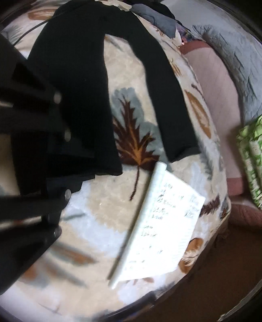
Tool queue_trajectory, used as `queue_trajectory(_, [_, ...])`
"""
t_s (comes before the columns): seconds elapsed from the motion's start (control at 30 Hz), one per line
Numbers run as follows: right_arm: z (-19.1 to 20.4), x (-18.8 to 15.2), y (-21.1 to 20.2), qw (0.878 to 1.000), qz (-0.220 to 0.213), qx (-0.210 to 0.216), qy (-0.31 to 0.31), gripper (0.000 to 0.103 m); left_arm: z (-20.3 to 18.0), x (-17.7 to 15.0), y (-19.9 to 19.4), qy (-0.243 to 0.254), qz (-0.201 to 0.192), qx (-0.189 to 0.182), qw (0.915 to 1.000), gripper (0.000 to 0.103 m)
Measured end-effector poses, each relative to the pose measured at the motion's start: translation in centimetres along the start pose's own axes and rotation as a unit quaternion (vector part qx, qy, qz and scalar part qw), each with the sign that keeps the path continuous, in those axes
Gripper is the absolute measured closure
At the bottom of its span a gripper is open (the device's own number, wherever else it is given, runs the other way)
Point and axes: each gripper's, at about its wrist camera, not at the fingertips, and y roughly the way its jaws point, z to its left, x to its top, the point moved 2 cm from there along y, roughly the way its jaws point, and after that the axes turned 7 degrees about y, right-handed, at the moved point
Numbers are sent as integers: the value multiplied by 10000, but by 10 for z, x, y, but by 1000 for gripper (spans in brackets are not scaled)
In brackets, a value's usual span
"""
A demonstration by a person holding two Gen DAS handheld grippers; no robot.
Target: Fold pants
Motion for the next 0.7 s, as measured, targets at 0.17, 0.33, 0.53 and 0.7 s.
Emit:
queue_trajectory(0.17, [-3, 2, -1, 9999, -106, -119, 26, 96, -6, 5, 10, 106, 17, 72, 9999, 18])
queue_trajectory(0.33, [2, 2, -2, 9996, -141, -254, -11, 84, -2, 2, 28, -46, 252, 70, 9996, 18])
queue_trajectory(0.53, [26, 11, -29, 9989, -388, 262, -80, 66, -3, 1, 24, 180, 290, 241, 9991, 18])
queue_trajectory(0.7, [77, 10, -40, 9945, -394, 817, -524, 56, 0, -3, 20, 229, 329, 312, 9987, 18])
